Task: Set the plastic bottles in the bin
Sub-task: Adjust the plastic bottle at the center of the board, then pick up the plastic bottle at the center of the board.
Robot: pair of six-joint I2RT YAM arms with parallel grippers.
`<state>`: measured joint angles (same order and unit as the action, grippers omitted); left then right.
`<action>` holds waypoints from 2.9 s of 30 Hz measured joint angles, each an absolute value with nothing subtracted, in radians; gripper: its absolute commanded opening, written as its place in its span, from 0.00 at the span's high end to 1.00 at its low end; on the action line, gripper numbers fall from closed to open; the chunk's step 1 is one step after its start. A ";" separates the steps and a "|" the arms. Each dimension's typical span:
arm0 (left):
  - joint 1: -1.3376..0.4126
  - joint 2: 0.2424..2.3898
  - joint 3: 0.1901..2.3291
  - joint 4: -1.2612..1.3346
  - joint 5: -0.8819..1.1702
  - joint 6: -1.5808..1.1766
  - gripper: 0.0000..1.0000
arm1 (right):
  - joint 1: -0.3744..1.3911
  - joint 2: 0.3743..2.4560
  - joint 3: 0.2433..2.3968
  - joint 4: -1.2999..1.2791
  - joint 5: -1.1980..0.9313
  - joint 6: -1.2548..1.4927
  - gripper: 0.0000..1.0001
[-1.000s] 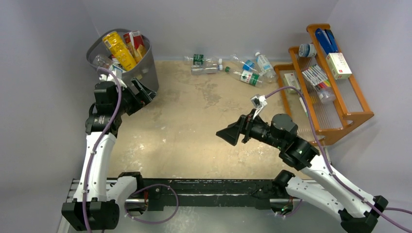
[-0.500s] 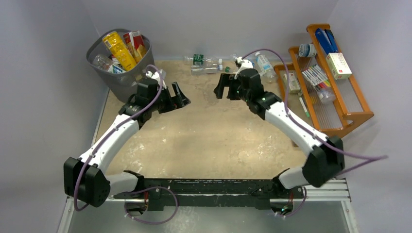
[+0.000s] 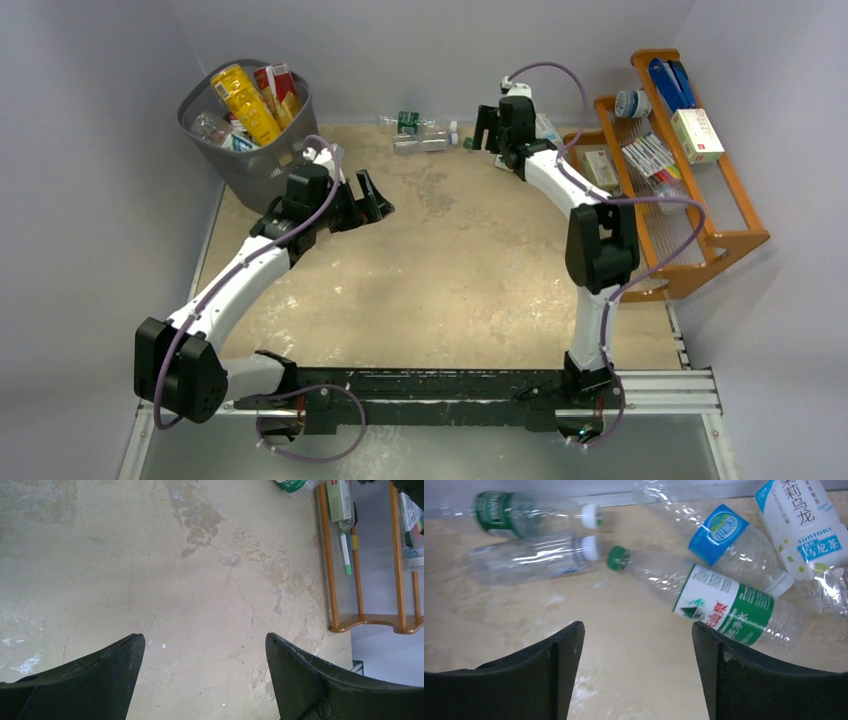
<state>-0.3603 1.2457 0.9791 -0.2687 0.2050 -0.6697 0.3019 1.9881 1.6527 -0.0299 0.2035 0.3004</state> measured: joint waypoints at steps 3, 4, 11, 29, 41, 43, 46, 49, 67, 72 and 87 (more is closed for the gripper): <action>-0.363 1.246 0.968 -0.267 0.205 -0.669 0.10 | 0.265 2.078 1.695 -0.015 0.204 0.299 0.22; -0.363 1.246 0.966 -0.267 0.205 -0.669 0.10 | 0.256 2.103 1.704 -0.012 0.204 0.299 0.22; -0.364 1.246 0.966 -0.246 0.207 -0.669 0.10 | 0.220 2.195 1.760 0.006 0.215 0.295 0.22; -0.468 1.245 0.928 -0.218 0.150 -0.692 0.10 | 0.152 2.305 1.834 0.033 0.025 0.287 0.23; -0.619 1.158 0.901 -0.246 0.018 -0.731 0.09 | 0.168 2.018 1.324 0.136 -0.103 0.300 0.30; -0.646 1.130 0.894 -0.257 -0.006 -0.744 0.10 | 0.179 1.965 1.252 0.145 -0.108 0.305 0.31; -0.675 1.094 0.885 -0.270 -0.037 -0.754 0.10 | 0.207 1.909 1.178 0.159 -0.110 0.311 0.35; -0.694 1.073 0.884 -0.279 -0.064 -0.768 0.10 | 0.241 1.884 1.142 0.164 -0.107 0.318 0.38; -0.710 0.978 0.773 -0.242 -0.141 -0.900 0.09 | 0.418 1.695 0.915 0.184 -0.094 0.386 0.50; -0.710 0.965 0.700 -0.166 -0.142 -0.963 0.10 | 0.456 1.545 0.858 0.142 -0.123 0.405 0.49; -0.710 0.973 0.575 0.196 -0.074 -1.147 0.09 | 0.569 1.198 0.796 0.209 -0.362 0.534 0.46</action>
